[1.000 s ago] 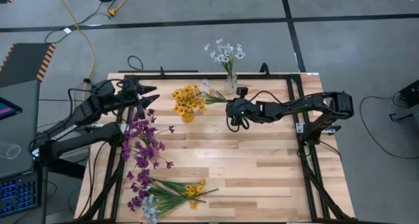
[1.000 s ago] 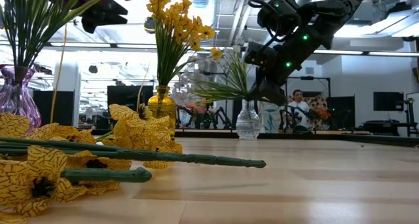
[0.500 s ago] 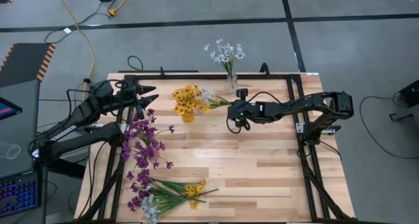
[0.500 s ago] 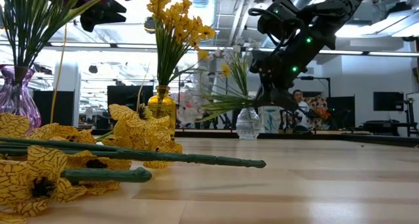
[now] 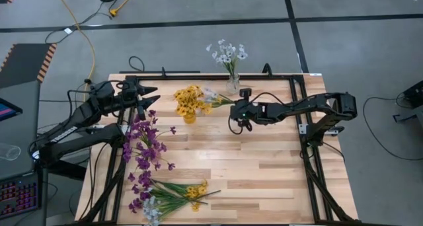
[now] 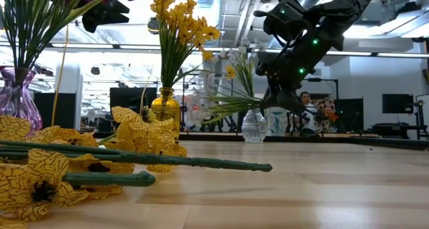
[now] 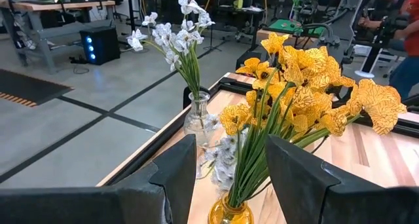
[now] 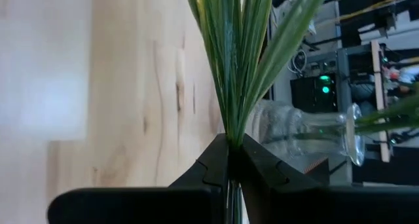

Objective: Sort flowers into vase by color
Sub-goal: Put the top white flowers into the transparent vase

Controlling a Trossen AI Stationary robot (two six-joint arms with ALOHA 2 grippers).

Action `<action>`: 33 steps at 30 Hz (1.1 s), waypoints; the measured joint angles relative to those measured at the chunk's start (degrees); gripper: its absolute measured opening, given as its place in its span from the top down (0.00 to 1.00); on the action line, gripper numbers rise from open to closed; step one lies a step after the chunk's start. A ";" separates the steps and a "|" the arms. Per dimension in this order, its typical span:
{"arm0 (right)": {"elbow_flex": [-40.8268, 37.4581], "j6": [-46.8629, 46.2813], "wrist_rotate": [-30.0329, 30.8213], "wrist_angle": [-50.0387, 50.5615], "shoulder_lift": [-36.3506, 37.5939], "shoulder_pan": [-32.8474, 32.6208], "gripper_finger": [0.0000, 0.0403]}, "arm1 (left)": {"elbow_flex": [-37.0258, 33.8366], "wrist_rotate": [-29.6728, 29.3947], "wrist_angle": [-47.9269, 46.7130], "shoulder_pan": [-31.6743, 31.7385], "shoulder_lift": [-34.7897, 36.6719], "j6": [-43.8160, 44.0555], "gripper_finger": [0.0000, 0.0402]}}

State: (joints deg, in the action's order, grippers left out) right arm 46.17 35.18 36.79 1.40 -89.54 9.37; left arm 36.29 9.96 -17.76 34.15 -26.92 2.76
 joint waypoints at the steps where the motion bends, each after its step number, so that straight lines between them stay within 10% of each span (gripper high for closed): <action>1: 0.00 -0.02 0.73 0.05 0.00 0.00 0.85 | 0.00 0.00 0.01 0.00 0.00 -0.01 0.58; 21: 0.02 -12.25 1.55 12.23 0.00 0.00 0.60 | -0.02 0.00 0.02 0.00 0.00 -0.15 0.58; 33: 0.02 -16.77 -13.94 7.94 0.00 3.97 0.61 | -0.02 0.00 0.04 0.00 0.00 -0.17 0.58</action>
State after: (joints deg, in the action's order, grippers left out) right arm 46.19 18.41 22.85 9.34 -89.54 13.34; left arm 36.27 9.96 -17.72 34.15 -26.92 2.59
